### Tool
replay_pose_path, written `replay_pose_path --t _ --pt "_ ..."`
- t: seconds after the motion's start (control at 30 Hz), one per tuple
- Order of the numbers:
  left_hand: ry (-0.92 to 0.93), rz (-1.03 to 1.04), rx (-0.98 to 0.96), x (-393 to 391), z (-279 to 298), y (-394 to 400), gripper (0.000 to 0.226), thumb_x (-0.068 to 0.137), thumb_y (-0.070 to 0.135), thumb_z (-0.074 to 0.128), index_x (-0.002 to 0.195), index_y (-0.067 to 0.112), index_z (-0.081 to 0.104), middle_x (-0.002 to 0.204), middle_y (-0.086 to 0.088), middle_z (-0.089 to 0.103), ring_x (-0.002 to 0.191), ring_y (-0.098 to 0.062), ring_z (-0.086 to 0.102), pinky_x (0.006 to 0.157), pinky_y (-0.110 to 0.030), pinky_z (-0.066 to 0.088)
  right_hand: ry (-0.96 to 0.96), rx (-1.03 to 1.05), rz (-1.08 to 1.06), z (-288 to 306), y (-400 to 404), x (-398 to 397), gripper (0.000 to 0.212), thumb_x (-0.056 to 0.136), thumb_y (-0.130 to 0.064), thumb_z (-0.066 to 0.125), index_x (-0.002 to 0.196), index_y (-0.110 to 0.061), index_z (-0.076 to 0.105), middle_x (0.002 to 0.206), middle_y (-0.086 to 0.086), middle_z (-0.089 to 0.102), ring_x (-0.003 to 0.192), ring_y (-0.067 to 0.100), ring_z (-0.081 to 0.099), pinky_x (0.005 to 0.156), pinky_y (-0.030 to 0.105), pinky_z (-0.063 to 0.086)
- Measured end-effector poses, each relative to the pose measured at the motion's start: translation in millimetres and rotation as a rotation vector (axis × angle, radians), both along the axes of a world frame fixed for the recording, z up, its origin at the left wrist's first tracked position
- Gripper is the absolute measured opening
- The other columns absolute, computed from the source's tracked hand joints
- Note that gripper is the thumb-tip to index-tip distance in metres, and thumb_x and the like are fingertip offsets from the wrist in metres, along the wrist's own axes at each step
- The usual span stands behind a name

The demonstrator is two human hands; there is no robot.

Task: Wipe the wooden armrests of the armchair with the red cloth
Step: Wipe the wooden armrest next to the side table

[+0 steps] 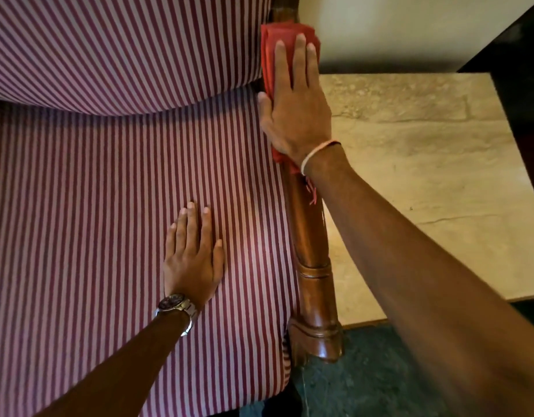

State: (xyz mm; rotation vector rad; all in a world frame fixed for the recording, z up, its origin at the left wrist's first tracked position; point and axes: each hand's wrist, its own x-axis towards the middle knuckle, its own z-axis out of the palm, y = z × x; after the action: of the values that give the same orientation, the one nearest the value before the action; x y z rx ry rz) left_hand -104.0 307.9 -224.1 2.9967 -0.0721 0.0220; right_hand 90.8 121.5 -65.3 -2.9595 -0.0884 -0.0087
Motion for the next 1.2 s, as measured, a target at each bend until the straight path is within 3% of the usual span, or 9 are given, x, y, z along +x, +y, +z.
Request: replay_pose_path --t 0.2,0.27,0.47,0.53,0.7,0.77,1.0,1.07,1.2 --pt "0.002 0.018 -0.004 0 -3 -1 0.065 0.103 0.041 0.028 0.16 0.009 0.023 0.167 -0.02 0.022 0.154 -0.033 0.026 0.124 -0.051 0.027 0.015 0.009 0.126 -6 -15 -198 0.072 0.101 -0.034 0.036 0.164 -0.015 0.008 0.174 0.014 0.001 0.161 0.031 0.003 0.126 0.053 0.03" --pt "0.01 0.019 0.007 0 -4 -1 0.066 0.103 0.041 0.025 0.16 0.009 0.022 0.167 -0.02 0.021 0.154 -0.033 0.026 0.125 -0.051 0.026 0.045 -0.007 0.11 -9 -19 -189 0.074 0.098 -0.034 0.039 0.164 -0.015 0.012 0.173 0.015 0.004 0.161 0.033 0.004 0.127 0.054 0.027" --pt "0.041 0.017 0.023 -1 -4 -1 0.066 0.104 0.043 0.02 0.161 0.01 0.018 0.168 -0.02 0.019 0.155 -0.033 0.023 0.126 -0.05 0.022 -0.01 -0.08 -0.02 0 12 -19 0.077 0.098 -0.026 0.042 0.164 -0.017 0.004 0.173 0.017 -0.001 0.161 0.035 -0.001 0.131 0.052 0.014" --pt "0.043 0.021 0.024 -1 -3 -1 0.067 0.103 0.043 0.02 0.161 0.01 0.018 0.168 -0.02 0.019 0.156 -0.033 0.022 0.127 -0.049 0.02 -0.025 -0.067 -0.04 -8 8 -47 0.079 0.097 -0.023 0.045 0.164 -0.017 0.005 0.173 0.017 0.001 0.161 0.035 0.001 0.13 0.052 0.016" --pt "0.032 0.027 0.003 1 -3 -2 0.066 0.104 0.043 0.019 0.161 0.009 0.02 0.168 -0.02 0.019 0.156 -0.032 0.021 0.127 -0.049 0.021 0.026 -0.052 0.022 -10 -5 -227 0.1 0.082 -0.027 0.06 0.164 -0.018 0.004 0.174 0.012 0.002 0.161 0.032 0.004 0.126 0.054 0.028" --pt "0.028 0.02 -0.003 0 -3 -2 0.066 0.104 0.043 0.019 0.16 0.009 0.021 0.168 -0.02 0.019 0.156 -0.032 0.02 0.127 -0.049 0.02 0.047 -0.07 0.02 -13 -8 -215 0.097 0.082 -0.03 0.055 0.164 -0.017 0.006 0.173 0.015 0.004 0.161 0.035 0.006 0.125 0.055 0.03" --pt "0.017 -0.001 0.007 1 -2 0 0.066 0.104 0.043 0.02 0.16 0.008 0.021 0.167 -0.021 0.019 0.155 -0.034 0.022 0.126 -0.051 0.022 -0.011 -0.067 -0.071 -2 12 -11 0.078 0.096 -0.023 0.042 0.164 -0.017 0.004 0.173 0.019 0.0 0.161 0.037 0.001 0.127 0.051 0.026" --pt "0.027 0.005 0.006 2 0 0 0.067 0.103 0.043 0.02 0.16 0.008 0.021 0.167 -0.021 0.019 0.155 -0.034 0.023 0.126 -0.051 0.022 -0.037 -0.076 -0.071 -9 10 -30 0.078 0.096 -0.023 0.043 0.164 -0.018 0.006 0.173 0.018 0.002 0.161 0.036 0.003 0.126 0.052 0.026" --pt "0.04 0.005 -0.004 1 1 -1 0.067 0.104 0.044 0.018 0.16 0.009 0.02 0.168 -0.02 0.019 0.155 -0.033 0.023 0.126 -0.05 0.022 0.007 -0.036 -0.019 -12 -2 -173 0.088 0.089 -0.028 0.05 0.164 -0.021 0.004 0.174 0.013 0.001 0.161 0.031 0.004 0.125 0.052 0.031"
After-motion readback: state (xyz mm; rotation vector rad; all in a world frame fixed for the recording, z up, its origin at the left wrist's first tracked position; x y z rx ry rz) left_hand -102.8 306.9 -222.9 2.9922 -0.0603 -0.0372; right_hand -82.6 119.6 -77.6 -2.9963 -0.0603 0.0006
